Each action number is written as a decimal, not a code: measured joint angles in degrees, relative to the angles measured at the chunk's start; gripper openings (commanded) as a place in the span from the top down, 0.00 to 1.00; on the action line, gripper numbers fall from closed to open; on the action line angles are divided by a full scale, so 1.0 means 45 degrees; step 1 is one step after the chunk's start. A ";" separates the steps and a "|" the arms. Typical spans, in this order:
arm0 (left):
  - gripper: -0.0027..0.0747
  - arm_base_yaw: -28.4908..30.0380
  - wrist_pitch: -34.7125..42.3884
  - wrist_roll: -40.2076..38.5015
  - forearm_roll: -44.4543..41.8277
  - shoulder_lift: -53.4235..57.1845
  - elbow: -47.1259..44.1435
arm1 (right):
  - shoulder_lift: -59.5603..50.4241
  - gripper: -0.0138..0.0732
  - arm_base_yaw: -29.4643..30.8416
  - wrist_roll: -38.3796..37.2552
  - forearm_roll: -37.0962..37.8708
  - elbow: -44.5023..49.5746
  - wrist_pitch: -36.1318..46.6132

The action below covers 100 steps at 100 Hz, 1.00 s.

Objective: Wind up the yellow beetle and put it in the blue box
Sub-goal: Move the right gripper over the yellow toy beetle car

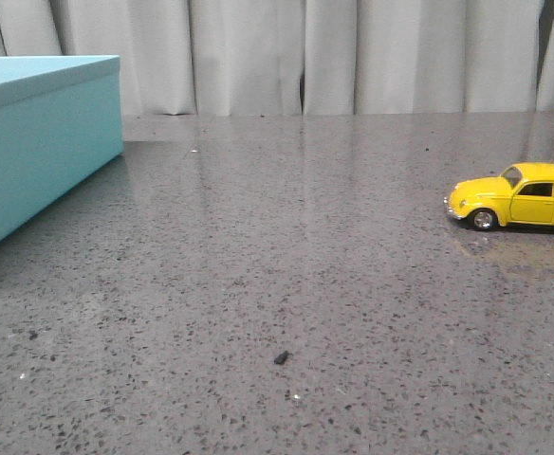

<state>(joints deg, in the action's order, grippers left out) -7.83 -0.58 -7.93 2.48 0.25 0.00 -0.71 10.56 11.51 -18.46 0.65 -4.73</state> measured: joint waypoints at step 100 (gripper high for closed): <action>0.99 -0.1527 -0.6911 0.2328 0.0965 -0.5920 0.7524 | 0.9016 0.90 -0.0458 0.2187 -0.1590 -1.1704 -1.0694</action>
<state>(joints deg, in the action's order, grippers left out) -14.70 -31.67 2.54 6.82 -26.39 33.86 39.86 8.50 21.35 -25.61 -52.02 -52.85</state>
